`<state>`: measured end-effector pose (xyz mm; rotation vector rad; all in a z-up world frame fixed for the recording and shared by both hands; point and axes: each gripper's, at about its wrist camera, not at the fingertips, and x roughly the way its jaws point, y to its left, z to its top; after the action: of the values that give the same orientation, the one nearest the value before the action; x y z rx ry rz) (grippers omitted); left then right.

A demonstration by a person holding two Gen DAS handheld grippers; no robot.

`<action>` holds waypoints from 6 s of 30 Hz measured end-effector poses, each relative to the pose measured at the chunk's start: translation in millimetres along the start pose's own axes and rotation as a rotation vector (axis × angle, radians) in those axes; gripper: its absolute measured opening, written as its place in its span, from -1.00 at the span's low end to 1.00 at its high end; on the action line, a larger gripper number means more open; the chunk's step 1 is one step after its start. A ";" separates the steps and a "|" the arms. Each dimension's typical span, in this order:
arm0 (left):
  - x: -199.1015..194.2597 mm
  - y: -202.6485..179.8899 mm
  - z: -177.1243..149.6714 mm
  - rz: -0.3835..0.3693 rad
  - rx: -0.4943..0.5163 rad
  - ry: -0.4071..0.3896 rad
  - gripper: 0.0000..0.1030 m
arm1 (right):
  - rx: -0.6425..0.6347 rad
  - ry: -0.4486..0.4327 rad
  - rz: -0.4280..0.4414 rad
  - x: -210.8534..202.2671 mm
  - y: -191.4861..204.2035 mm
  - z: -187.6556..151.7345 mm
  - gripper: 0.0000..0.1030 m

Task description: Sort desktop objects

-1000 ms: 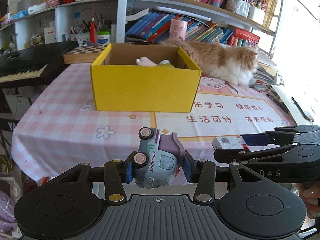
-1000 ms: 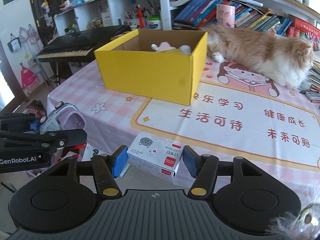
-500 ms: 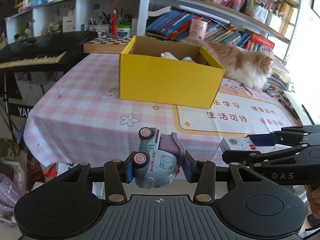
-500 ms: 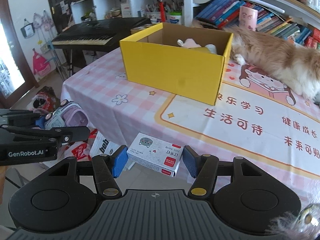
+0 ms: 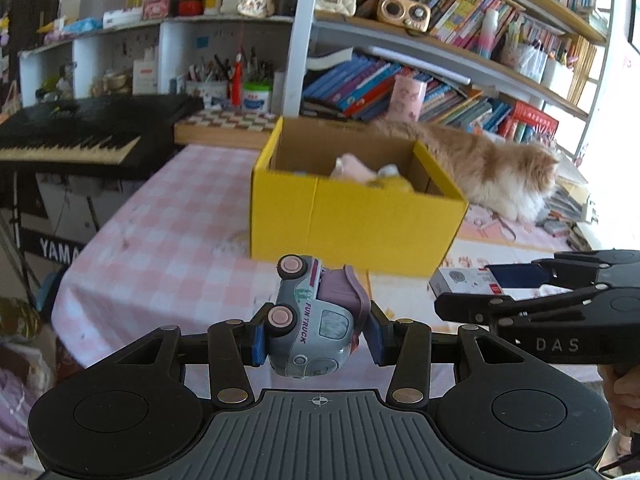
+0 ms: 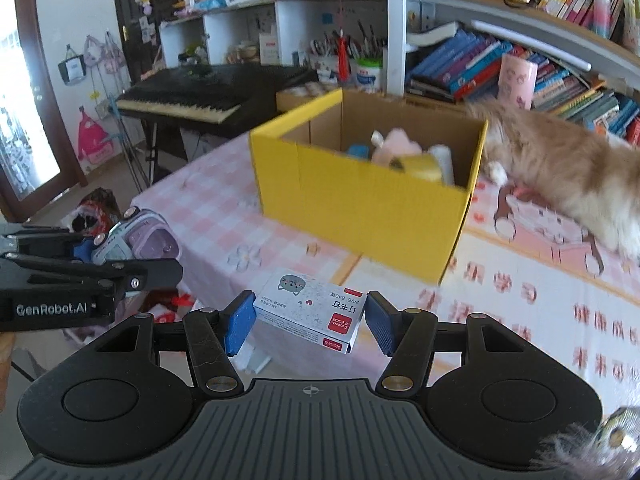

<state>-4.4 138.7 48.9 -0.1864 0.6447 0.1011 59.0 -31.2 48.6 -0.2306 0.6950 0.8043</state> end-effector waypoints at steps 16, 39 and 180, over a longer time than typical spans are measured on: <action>68.2 -28.8 82.4 -0.002 0.071 -0.087 -0.13 | -0.022 -0.146 -0.048 38.4 -79.5 93.1 0.10; 202.4 -59.7 120.4 0.094 0.124 0.100 -0.13 | -0.384 0.000 0.207 218.4 -102.1 201.5 0.10; 14.9 -93.2 -43.8 0.077 0.148 0.098 0.99 | 0.326 -0.058 -0.431 -79.6 -68.9 -102.8 0.59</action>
<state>-4.3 39.1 18.7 -0.0241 0.7543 0.1189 20.7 -170.0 18.0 -0.0554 0.6796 0.2792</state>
